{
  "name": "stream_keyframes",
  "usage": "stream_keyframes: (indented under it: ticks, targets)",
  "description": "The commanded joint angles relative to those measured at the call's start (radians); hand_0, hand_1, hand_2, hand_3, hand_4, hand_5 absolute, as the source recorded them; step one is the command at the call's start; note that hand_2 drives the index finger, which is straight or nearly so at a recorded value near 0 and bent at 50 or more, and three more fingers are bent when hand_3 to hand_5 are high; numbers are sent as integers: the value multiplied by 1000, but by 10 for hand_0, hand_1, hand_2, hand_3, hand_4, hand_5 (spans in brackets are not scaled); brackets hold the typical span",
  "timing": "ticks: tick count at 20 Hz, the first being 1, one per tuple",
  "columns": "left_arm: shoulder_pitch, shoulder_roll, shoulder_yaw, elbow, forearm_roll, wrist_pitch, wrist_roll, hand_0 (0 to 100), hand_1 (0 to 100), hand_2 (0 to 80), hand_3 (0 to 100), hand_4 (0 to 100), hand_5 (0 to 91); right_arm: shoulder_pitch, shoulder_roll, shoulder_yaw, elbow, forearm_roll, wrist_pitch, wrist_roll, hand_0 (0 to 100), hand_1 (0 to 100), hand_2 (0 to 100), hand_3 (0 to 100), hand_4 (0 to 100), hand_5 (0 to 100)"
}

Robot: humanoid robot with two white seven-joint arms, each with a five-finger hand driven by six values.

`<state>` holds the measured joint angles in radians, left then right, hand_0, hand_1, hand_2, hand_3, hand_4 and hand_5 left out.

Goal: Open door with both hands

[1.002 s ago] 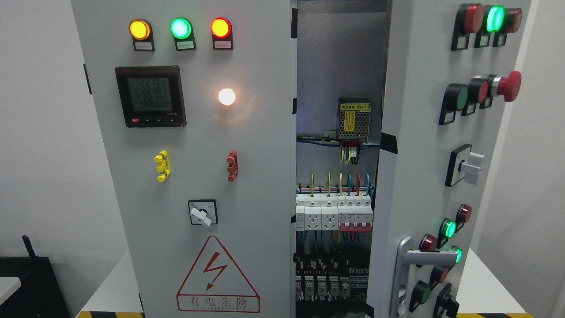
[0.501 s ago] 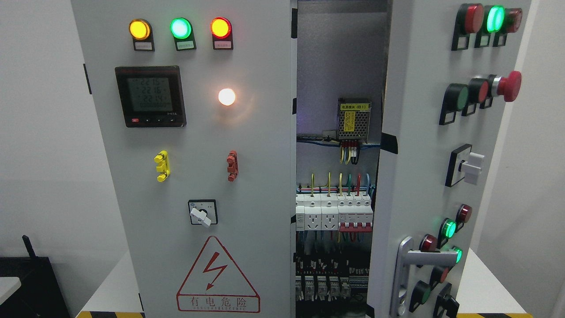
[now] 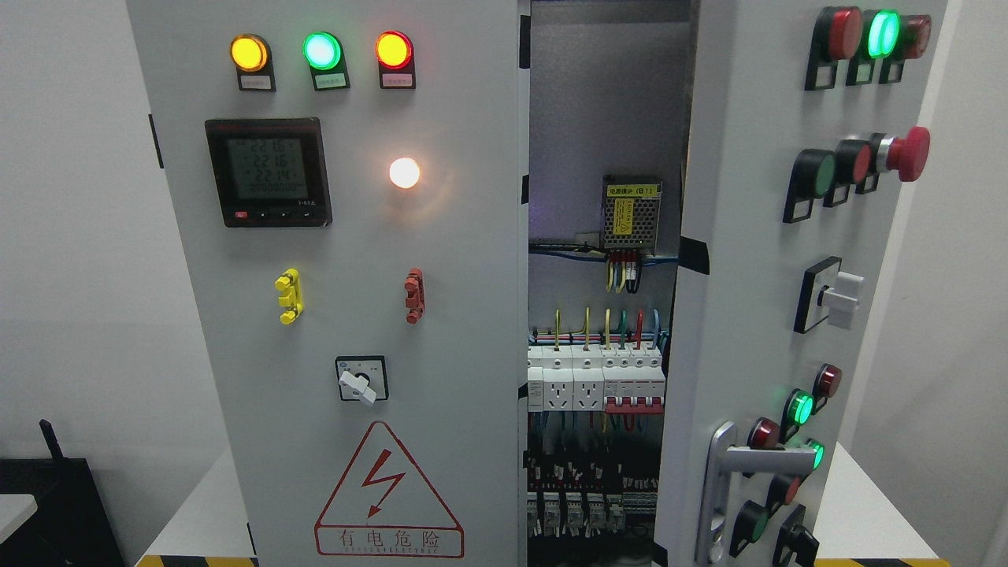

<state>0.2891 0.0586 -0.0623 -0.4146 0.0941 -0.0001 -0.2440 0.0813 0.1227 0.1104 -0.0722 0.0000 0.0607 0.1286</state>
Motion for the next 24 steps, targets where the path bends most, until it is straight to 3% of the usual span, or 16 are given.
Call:
stream_keyframes:
  ticks: [1,5,8,14,19,24]
  targets:
    - [287,190,123,-954,163,-1,-32,0,0,0,0,0,0,0,0,0,0,-12,1,0,381,0,0,0,0,0]
    - [409,311,321,-1341,411,-12,-32,0,0,0,0,0,0,0,0,0,-1,-11,1,0,381,0,0,0,0,0]
    - [459,418,478,-1458,599,-41,-34,0,0,0,0,0,0,0,0,0,0,-11,-1,0,380,0,0,0,0,0]
    - [502,725,709,-1481,1005,-41,-165,0,0,0,0,0,0,0,0,0,0,-11,1,0,380,0,0,0,0,0]
    - [512,860,802,-1483,1182,-34,-368,0,0,0,0,0,0,0,0,0,0,-11,1,0,380,0,0,0,0,0]
    - [513,1030,823,-1478,1288,-31,-451,0,0,0,0,0,0,0,0,0,0,-11,-1,0,380,0,0,0,0,0]
